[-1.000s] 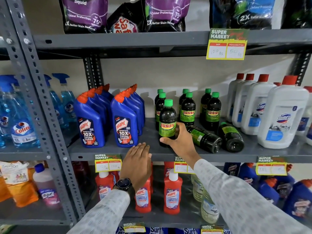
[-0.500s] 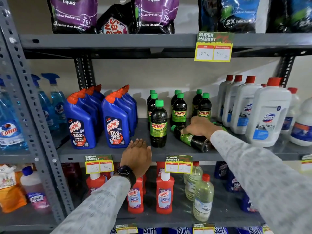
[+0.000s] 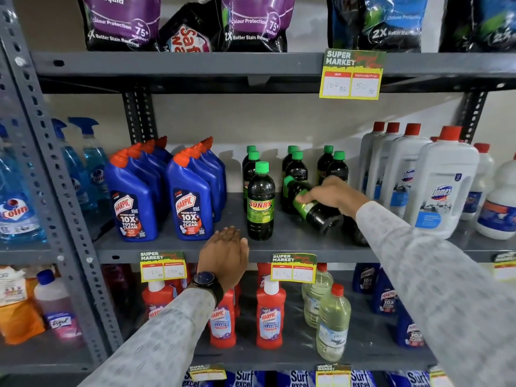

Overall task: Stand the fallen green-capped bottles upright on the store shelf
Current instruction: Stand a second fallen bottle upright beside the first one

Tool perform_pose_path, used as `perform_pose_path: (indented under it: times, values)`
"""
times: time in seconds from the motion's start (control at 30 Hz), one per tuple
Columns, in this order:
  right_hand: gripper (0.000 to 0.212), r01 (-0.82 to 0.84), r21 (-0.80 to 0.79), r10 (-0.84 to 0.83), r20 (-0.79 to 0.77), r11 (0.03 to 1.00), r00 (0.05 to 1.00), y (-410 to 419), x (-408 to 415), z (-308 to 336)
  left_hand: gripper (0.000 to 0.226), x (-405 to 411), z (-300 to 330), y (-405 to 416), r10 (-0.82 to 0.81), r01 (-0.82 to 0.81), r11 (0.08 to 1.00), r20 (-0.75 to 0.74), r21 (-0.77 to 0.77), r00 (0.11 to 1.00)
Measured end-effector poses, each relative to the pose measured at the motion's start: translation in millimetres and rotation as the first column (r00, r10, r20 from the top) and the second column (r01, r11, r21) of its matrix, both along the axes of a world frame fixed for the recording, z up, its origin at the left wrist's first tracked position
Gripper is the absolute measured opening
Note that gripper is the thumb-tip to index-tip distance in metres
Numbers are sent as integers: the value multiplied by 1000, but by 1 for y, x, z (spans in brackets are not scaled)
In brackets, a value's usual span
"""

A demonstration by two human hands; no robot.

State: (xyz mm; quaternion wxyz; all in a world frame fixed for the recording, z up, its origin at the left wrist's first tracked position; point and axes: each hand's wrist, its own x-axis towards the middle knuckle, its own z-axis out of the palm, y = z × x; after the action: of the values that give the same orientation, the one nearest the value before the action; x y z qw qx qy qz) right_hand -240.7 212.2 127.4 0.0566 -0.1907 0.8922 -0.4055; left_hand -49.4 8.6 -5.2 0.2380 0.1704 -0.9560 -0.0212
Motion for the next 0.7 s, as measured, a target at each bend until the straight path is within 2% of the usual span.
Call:
perform_pose_path:
  times: [0.03,0.1,0.13,0.23,0.3,0.4,0.7]
  values:
    - [80,8,-92,-9,-9,996,1000,0,0,2,59,0,0,0,2,-2,1000,-2,0,1000]
    - [57,17,-251,-30,-48,968,998,0,4,4,58,-1,-1,0,4,-4,1000,-7,0,1000]
    - [54,24,-316,-48,-67,948,997,0,6,3,58,-1,-1,0,4,-4,1000,-6,-2,1000]
    - [63,12,-464,-79,-125,886,989,-2,17,-10,59,-1,-2,-1,-2,2,1000,-14,-7,1000]
    - [71,-20,-495,-73,-167,868,983,-2,22,-25,60,-1,-3,-1,-4,4,1000,-24,-5,1000]
    - [69,-38,-487,-85,-227,872,970,-4,26,-48,60,-1,-3,-1,4,-6,999,-37,-32,999]
    - [72,-24,-486,-105,-237,873,966,-8,25,-79,58,-5,-6,-2,6,-8,999,-63,-40,998]
